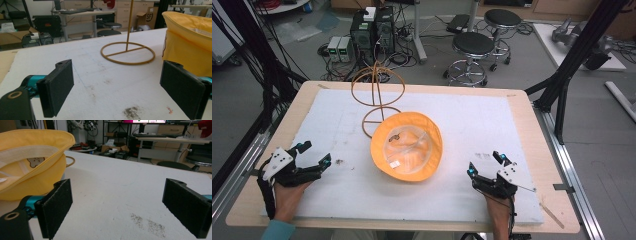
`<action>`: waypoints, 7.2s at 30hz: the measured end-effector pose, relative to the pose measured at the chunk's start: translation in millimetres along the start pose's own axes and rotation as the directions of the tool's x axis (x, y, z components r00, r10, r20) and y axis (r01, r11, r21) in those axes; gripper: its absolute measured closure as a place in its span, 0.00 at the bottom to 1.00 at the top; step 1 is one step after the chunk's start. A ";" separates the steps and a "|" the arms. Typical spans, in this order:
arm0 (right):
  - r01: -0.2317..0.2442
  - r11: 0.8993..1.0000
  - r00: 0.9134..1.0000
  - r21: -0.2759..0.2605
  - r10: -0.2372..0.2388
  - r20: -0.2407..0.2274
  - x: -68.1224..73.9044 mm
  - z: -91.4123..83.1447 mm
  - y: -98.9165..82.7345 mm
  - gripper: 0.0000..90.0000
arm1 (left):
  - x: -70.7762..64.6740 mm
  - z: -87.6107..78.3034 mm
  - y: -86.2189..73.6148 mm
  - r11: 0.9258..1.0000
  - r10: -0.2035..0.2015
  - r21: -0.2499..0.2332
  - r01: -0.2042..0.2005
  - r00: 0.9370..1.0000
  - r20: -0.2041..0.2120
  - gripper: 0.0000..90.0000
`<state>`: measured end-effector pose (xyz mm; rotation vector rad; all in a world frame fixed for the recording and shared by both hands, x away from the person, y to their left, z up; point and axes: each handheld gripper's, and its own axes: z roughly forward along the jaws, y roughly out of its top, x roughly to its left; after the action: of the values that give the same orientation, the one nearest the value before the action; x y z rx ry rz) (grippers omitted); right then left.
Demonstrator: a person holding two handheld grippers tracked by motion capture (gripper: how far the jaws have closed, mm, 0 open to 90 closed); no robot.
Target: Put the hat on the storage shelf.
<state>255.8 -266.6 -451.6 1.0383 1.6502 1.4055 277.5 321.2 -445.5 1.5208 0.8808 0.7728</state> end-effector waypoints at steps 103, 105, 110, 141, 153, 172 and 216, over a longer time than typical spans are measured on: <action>0.009 1.000 1.000 0.012 -0.009 0.005 1.8 0.8 0.4 0.09 | -73.2 94.5 80.2 0.898 -0.143 0.439 -0.032 0.922 0.359 0.96; 0.014 1.000 1.000 0.010 -0.014 0.003 1.7 1.0 0.4 0.09 | -66.9 90.5 83.6 0.902 -0.139 0.432 -0.026 0.928 0.346 0.96; 0.018 1.000 1.000 0.011 -0.018 0.006 1.6 1.1 0.4 0.09 | -52.1 81.2 93.1 0.910 -0.125 0.415 -0.016 0.943 0.310 0.96; 0.031 0.999 0.999 0.018 -0.031 0.012 2.9 2.1 0.7 0.09 | 4.3 30.0 130.2 0.926 -0.024 0.377 -0.033 0.989 0.145 0.96; 0.032 0.999 0.999 0.023 -0.032 0.013 3.8 2.4 0.8 0.09 | 7.4 20.1 136.3 0.921 0.051 0.380 -0.083 0.994 0.094 0.96; 0.045 0.999 0.999 0.024 -0.045 0.014 4.2 3.0 1.0 0.09 | -36.0 29.2 136.9 0.916 0.067 0.381 -0.127 0.983 0.168 0.96; 0.037 0.999 0.999 0.026 -0.038 0.011 4.8 2.9 1.0 0.09 | -158.1 80.0 106.1 0.892 -0.181 0.436 -0.115 0.794 0.580 0.38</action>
<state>256.5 -261.0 -451.1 1.0231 1.6752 1.3548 278.8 138.2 -349.7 1.9986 0.6023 -0.0050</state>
